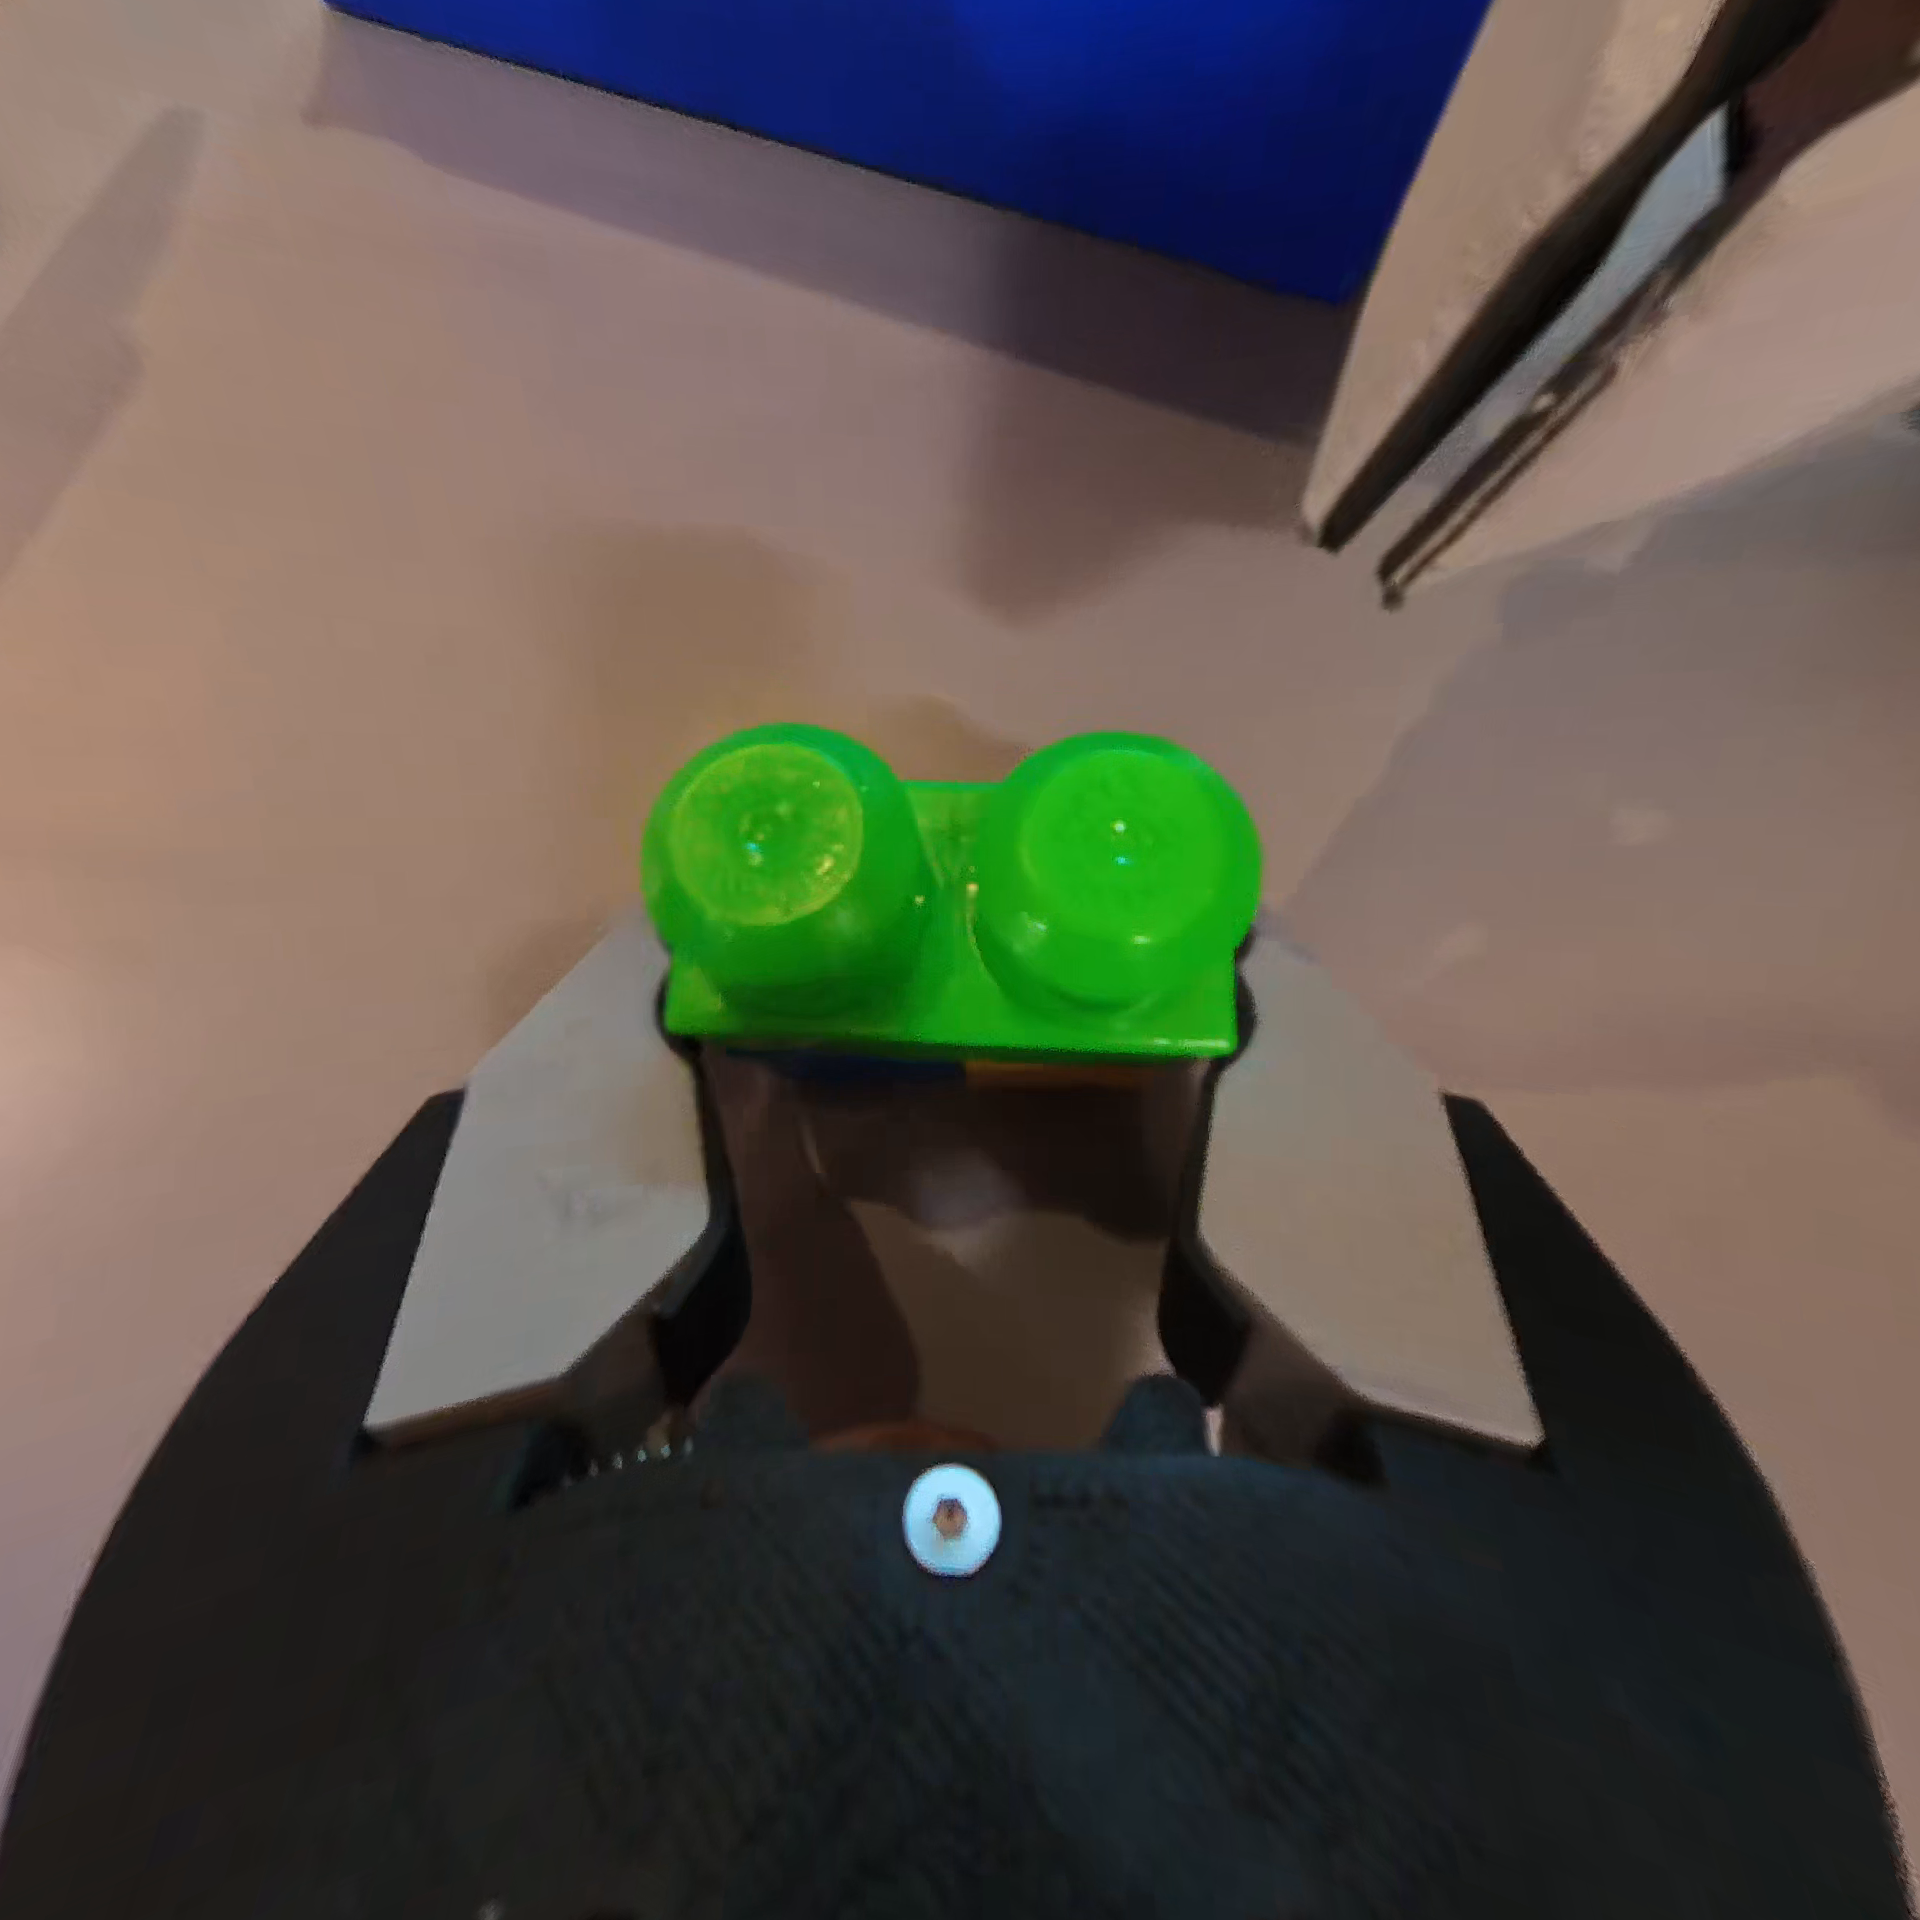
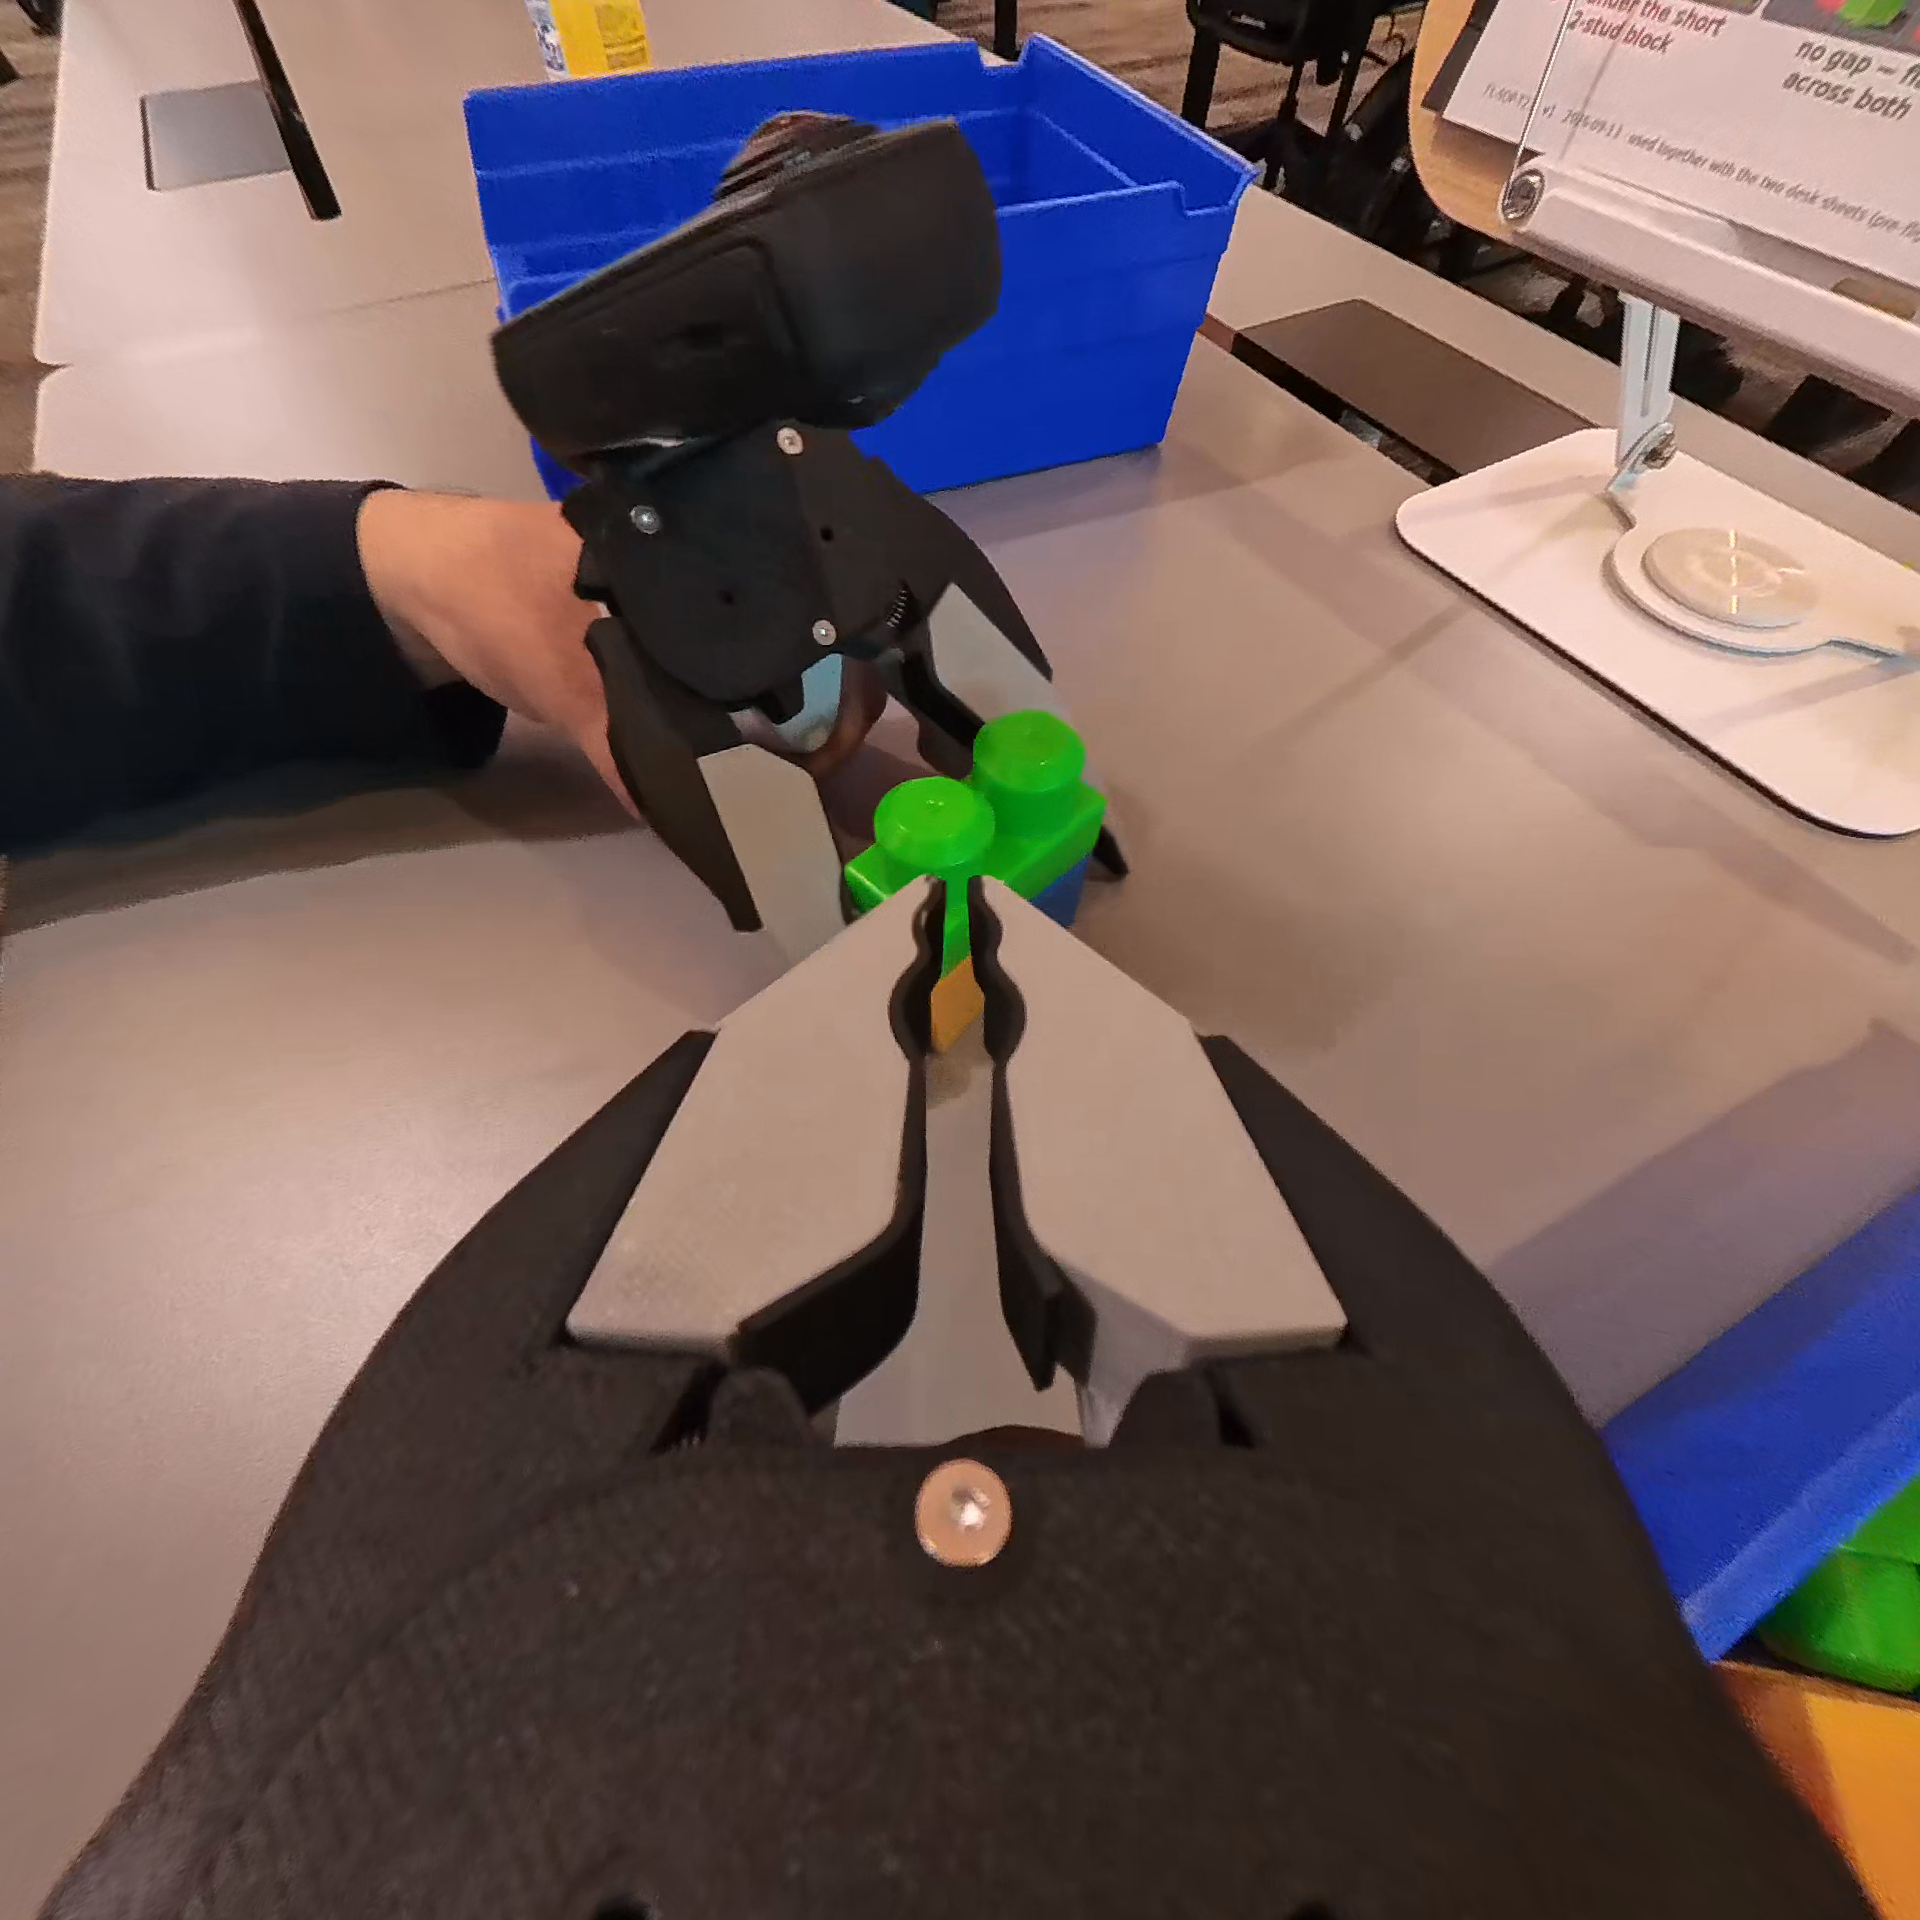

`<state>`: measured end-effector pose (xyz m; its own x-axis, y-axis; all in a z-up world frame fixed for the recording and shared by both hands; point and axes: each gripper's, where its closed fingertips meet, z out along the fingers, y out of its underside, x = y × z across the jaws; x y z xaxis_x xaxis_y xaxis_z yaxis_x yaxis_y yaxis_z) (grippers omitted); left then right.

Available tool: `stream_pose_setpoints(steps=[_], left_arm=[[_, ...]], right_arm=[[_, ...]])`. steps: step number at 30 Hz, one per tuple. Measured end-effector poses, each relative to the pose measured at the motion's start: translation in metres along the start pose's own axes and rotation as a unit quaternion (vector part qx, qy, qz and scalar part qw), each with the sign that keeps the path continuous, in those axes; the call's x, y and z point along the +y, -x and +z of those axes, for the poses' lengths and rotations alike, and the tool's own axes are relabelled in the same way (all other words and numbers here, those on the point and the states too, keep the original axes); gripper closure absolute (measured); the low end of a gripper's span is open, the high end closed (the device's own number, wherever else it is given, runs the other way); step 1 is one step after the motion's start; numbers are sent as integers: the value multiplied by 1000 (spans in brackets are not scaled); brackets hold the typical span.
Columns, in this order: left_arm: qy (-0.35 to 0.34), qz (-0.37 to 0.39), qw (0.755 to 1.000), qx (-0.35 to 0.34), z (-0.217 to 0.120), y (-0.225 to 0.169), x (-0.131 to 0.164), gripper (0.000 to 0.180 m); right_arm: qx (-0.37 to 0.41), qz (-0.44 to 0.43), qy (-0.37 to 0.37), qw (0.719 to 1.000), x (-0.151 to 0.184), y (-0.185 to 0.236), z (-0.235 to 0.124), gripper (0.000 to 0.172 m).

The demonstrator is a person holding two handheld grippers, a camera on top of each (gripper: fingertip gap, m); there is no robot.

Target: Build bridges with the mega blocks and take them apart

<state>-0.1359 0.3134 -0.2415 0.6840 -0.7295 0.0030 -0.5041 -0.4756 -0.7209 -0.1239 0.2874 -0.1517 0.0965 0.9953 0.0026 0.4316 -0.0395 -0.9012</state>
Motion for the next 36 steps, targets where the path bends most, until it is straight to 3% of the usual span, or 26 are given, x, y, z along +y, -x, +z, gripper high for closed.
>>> stream_pose_setpoints(steps=[2, 6, 9, 13, 20, 24, 28, 36], left_arm=[[-4, -2, 1000, 0, 0, 0, -2, 92], [-4, -12, 1000, -13, -1, 0, 0, 94], [-2, -15, 999, -33, -1, -2, -3, 94], [17, 8, 995, -102, -2, -2, -11, 96], [20, 78, 977, -198, -11, 1, -28, 95], [-28, 104, 971, -214, -17, 0, -39, 93], [1, 122, 965, -234, -12, 5, -30, 84], [-4, 101, 973, -206, -10, 2, -30, 87]], right_arm=[[-1, -2, 3, 1000, 1, 1, 1, 171], [-11, 15, -9, 1000, -2, 5, 6, 166], [-8, 38, -30, 999, -11, 8, 12, 149], [73, 56, 19, 996, 5, -11, 27, 125], [64, 80, 31, 994, 14, -13, 35, 135], [-9, 177, -19, 984, 4, -9, 30, 138], [-46, 232, -33, 971, 4, -8, 30, 138], [-56, 260, -39, 963, 5, -9, 30, 138]])
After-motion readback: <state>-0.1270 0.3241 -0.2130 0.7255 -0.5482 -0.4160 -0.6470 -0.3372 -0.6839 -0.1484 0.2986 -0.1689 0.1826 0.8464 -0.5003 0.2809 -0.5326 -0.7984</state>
